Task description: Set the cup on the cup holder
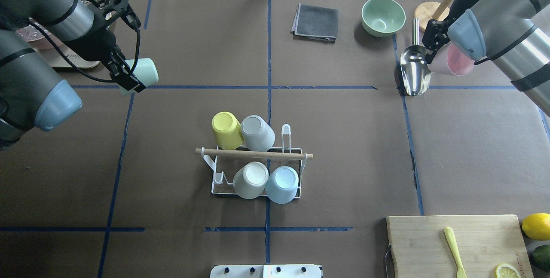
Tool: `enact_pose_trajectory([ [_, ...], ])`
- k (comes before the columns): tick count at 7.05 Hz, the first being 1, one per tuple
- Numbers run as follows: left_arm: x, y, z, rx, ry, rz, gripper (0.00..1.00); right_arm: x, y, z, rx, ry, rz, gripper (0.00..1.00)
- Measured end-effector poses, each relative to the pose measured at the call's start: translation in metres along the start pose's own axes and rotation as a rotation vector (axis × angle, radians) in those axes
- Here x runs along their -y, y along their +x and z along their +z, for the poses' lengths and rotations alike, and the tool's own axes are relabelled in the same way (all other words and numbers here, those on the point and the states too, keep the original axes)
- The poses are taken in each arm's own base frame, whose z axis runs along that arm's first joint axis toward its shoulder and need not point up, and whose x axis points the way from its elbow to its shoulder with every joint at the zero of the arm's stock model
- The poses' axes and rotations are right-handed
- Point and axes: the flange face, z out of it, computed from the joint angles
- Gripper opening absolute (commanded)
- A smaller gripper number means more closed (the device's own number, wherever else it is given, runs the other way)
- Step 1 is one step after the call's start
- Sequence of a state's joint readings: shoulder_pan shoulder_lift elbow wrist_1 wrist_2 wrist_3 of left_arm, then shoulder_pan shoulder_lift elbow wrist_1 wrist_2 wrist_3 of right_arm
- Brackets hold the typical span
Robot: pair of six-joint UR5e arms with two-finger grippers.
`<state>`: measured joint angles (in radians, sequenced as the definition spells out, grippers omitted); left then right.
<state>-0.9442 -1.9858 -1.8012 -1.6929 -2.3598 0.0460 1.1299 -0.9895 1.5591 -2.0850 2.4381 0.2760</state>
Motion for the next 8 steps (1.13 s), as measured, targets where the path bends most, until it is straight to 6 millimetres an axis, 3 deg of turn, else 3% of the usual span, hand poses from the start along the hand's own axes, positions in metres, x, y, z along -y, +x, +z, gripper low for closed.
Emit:
enact_pose_trajectory([
  [1, -0.012, 0.020, -0.001, -0.014, 0.076, 0.039, 0.06, -0.005, -0.021, -0.008, 0.016, 0.063, -0.092, 0.00],
  [3, -0.029, 0.040, -0.006, -0.030, 0.207, 0.140, 0.06, -0.002, -0.055, 0.003, 0.062, 0.211, -0.340, 0.00],
  [4, -0.030, 0.049, -0.013, -0.032, 0.277, 0.205, 0.06, 0.004, -0.063, 0.007, 0.085, 0.272, -0.425, 0.00],
  [8, -0.019, 0.080, -0.045, 0.026, 0.618, 0.373, 0.06, 0.025, -0.099, -0.023, 0.104, 0.539, -0.700, 0.00],
])
